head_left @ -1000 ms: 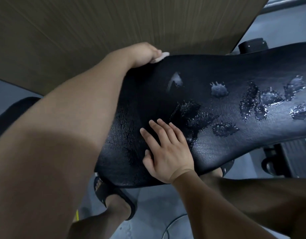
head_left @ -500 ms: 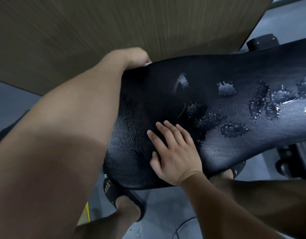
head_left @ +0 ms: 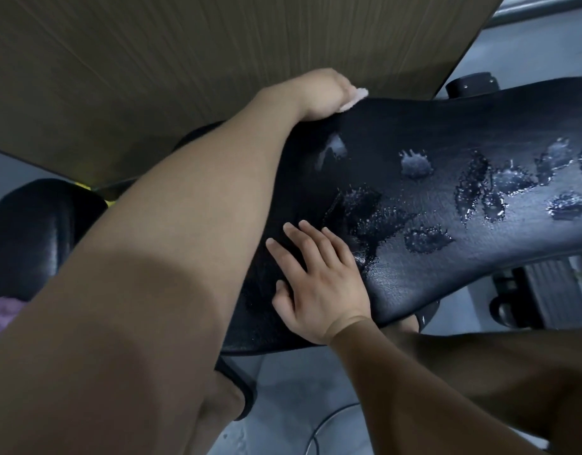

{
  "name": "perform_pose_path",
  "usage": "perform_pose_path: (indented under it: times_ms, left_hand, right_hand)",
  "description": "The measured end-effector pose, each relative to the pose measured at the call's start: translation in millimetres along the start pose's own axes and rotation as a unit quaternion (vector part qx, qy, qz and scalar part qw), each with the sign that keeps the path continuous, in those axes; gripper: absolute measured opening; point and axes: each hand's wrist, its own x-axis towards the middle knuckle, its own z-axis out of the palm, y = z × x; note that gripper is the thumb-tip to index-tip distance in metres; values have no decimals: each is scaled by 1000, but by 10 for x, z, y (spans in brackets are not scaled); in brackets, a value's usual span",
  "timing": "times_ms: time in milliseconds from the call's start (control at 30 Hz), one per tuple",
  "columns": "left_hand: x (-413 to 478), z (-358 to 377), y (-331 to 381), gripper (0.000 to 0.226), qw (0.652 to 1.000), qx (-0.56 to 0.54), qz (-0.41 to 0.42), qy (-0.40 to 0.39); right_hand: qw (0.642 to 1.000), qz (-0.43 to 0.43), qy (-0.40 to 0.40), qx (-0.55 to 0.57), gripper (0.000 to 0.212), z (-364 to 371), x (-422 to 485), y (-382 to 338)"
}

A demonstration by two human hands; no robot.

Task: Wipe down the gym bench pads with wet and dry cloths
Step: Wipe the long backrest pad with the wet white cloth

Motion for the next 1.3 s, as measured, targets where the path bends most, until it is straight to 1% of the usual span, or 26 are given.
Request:
perform_pose_path:
  times_ms: [33,100,167,200,233,300,433,533,667,733,833,900,967,1067,1133,1167,1233,1300]
  left_hand:
    - [7,-2,-87,33,1000,-12,-23,3]
    - [104,18,-423,38,1000,4,-16,22]
    - [-10,10,-754,42,998,44,-26,32]
    - [-93,13,-884,42,998,46,-18,45]
    - [-174,31,-1027,40,997,33,-6,63]
    - [-381,56,-1300,37,996,2,-16,90]
    - [-680,38,-1794,38,989,-37,-97,105]
    - [-744,7,-1907,37,983,-42,-146,108]
    - [-548,-168,-1677,40,983,6,-175,52]
    - [-416,-201,-1501,44,987,18,-156,40]
    - [-335,-112,-1309,49,996,48,-73,33]
    - [-407,-7,-1351,46,997,16,-27,66]
    - [-551,73,-1536,38,992,-61,-18,106]
    - [-771,184,-1886,35,976,-134,-72,158]
    - [-897,300,-2054,32,955,-198,-106,193]
    - [-948,374,-2105,32,937,-253,-115,211]
    - [-1073,551,-2148,35,889,-365,-135,242]
    - [-1182,725,-2153,39,848,-432,-146,271]
  right_hand:
    - [1000,0,-1,-3,62,-5,-1,-3]
    - [1000,-1,0,-7,62,-10,2,-7]
    - [1000,-4,3,-8,61,-15,6,-11]
    - [1000,-5,5,-10,61,-17,6,-12]
    - [1000,-4,6,-13,61,-19,8,-14]
    - [1000,-3,9,-17,61,-22,9,-21]
    - [1000,-1,9,-21,60,-17,5,-38]
    - [1000,0,12,-23,59,-10,9,-39]
    - [999,-3,27,-19,60,3,15,-33]
    - [999,-4,37,-16,60,9,17,-28]
    - [999,-6,46,-16,60,20,14,-29]
    - [999,-10,52,-14,60,24,14,-32]
    - [998,-13,52,-15,60,31,14,-23]
    - [998,-13,60,-19,59,44,1,-34]
    - [998,-13,64,-20,58,46,0,-40]
    - [998,-12,64,-20,58,44,1,-40]
    - [998,-13,61,-24,58,38,-6,-43]
    - [998,-12,55,-32,58,28,-14,-50]
